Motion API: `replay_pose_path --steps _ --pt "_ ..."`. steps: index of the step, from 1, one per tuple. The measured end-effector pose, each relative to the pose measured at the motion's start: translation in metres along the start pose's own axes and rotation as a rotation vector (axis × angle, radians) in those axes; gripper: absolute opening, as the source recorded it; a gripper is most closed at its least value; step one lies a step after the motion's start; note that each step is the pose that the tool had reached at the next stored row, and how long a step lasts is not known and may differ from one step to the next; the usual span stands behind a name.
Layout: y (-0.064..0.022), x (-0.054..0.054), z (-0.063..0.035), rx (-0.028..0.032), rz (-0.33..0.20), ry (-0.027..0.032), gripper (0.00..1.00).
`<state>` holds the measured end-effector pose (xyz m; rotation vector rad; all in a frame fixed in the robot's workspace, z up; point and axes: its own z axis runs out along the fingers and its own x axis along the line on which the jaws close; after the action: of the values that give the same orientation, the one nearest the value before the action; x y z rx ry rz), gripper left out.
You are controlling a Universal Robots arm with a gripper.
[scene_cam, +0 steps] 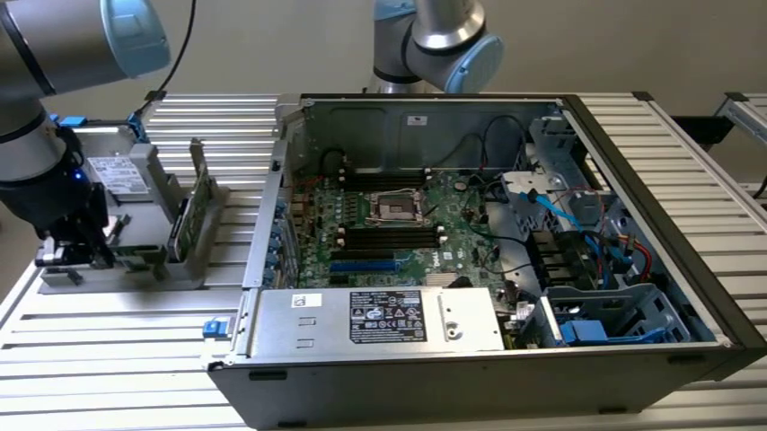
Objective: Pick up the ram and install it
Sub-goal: 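Pick up the ram and move it above insertion slot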
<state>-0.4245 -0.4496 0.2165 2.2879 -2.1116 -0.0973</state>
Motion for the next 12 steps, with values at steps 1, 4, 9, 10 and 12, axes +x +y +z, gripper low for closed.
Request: replay_pose_path --steps 1,4,9,10,12 --pt "0.0 0.0 -0.0008 0.0001 0.0 -0.0001 0.14" --pt "-0.0002 0.0 -0.0037 0.0 0.0 -0.0003 0.14" --pt "-0.0006 0.0 -0.0118 -0.0002 -0.002 -0.0014 0.14" --pt "-0.0008 0.0 -0.0142 -0.0004 -0.002 -0.0019 0.14" --pt "-0.0017 0.0 -0.0201 -0.0009 -0.003 -0.0032 0.14"
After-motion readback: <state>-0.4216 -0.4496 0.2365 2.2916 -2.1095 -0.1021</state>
